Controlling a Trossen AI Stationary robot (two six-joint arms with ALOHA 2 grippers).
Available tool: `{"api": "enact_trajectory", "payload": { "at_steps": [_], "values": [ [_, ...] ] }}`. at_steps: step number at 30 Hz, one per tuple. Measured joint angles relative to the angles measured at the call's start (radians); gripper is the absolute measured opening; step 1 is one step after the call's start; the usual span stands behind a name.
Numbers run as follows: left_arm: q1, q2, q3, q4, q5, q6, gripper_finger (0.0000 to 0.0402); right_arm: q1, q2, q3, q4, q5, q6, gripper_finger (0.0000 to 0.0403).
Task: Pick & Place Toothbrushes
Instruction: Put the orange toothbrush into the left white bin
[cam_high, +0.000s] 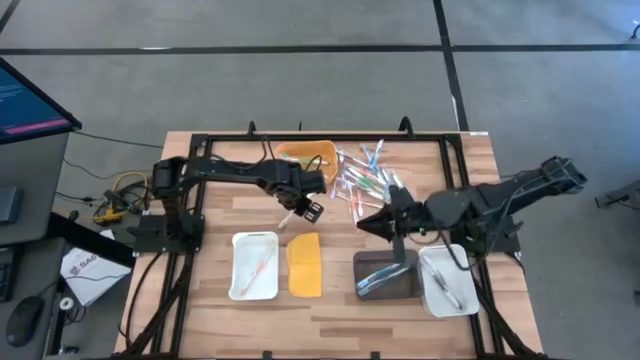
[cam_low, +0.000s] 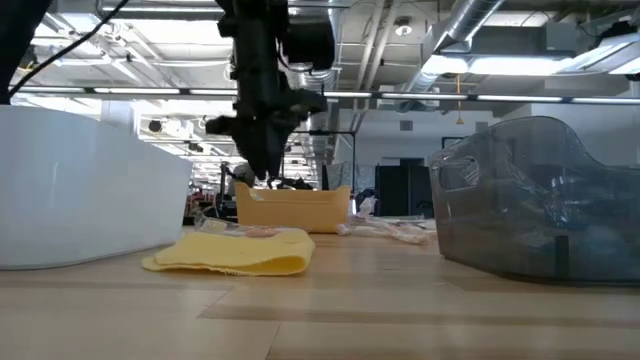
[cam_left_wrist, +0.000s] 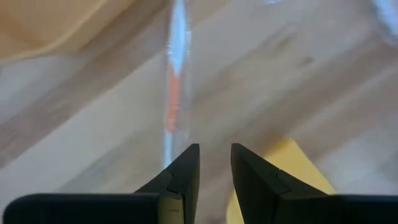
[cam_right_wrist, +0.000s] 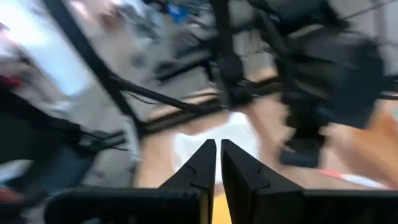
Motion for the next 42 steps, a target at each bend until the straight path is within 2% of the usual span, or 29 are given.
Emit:
{"api": "enact_trajectory", "payload": {
  "at_steps": [3,6,12,25,42],
  "values": [
    [0.014,0.028,0.000,0.005,-0.019,0.002,0.0086,-0.057,-0.027,-0.049,0.114,-0.123,0.046,0.0019],
    [0.028,0.060,0.000,0.013,-0.030,0.002,0.0086,-0.095,-0.038,-0.057,0.142,-0.169,0.075,0.0023],
    [0.037,0.094,-0.001,0.112,-0.027,0.029,0.0095,-0.128,-0.040,-0.058,0.144,-0.175,0.095,0.0046],
    [0.047,0.109,-0.001,0.157,-0.106,0.048,0.0172,-0.131,-0.032,-0.058,0.119,-0.175,0.095,0.0055],
    [0.042,0.109,-0.001,0.176,-0.109,0.054,0.0177,-0.129,-0.032,-0.058,0.119,-0.175,0.095,0.0055]
  ]
}}
